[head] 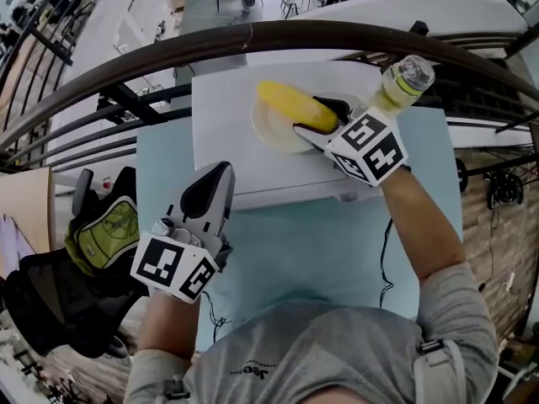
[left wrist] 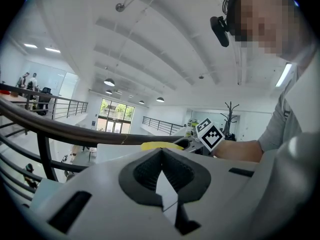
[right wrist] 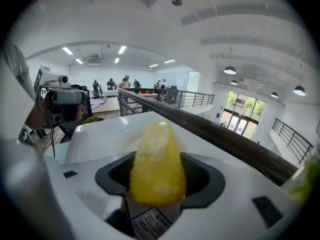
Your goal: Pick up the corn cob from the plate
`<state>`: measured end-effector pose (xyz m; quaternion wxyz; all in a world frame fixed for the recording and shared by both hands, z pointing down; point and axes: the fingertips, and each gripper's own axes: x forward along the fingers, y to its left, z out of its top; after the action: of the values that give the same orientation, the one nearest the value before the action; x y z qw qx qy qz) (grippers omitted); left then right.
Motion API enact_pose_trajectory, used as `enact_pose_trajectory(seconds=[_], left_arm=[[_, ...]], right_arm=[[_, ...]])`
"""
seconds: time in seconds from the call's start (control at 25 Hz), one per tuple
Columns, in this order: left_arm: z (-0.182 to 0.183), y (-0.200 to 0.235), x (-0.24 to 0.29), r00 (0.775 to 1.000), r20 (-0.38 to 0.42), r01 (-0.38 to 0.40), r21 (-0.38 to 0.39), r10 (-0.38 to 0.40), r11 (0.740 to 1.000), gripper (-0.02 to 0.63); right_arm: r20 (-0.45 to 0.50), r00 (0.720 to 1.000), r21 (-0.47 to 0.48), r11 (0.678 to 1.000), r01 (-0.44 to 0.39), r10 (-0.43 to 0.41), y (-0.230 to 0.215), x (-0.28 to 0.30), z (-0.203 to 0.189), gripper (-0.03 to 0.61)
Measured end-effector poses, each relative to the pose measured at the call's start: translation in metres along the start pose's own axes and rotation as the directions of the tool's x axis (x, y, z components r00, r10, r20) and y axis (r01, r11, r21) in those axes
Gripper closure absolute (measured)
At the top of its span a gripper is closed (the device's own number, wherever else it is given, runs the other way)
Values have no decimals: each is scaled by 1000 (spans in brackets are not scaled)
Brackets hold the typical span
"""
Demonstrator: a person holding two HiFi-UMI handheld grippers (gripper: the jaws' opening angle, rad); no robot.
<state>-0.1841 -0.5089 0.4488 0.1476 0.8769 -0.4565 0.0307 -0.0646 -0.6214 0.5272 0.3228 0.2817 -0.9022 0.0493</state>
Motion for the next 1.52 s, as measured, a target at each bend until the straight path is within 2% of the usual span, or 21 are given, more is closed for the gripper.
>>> enact_pose_trajectory(seconds=[0.48, 0.72, 0.92, 1.2, 1.52], left_arm=[[-3, 5, -4, 1000, 1, -12, -23, 12, 1000, 606], [1, 6, -13, 1000, 9, -26, -22, 26, 999, 606], [11, 6, -25, 999, 29, -37, -4, 37, 999, 606], [41, -1, -46, 997, 66, -53, 27, 51, 998, 606], [86, -15, -90, 989, 137, -56, 55, 49, 997, 606]], right_arm=[[-13, 1000, 4, 1000, 18, -17, 0, 1, 0, 322], [7, 1000, 65, 998, -2, 2, 1, -1, 3, 324], [30, 999, 58, 998, 14, -15, 6, -7, 10, 324], [108, 993, 26, 998, 49, -51, 11, -39, 47, 324], [192, 978, -23, 996, 88, -82, 38, -92, 103, 324]])
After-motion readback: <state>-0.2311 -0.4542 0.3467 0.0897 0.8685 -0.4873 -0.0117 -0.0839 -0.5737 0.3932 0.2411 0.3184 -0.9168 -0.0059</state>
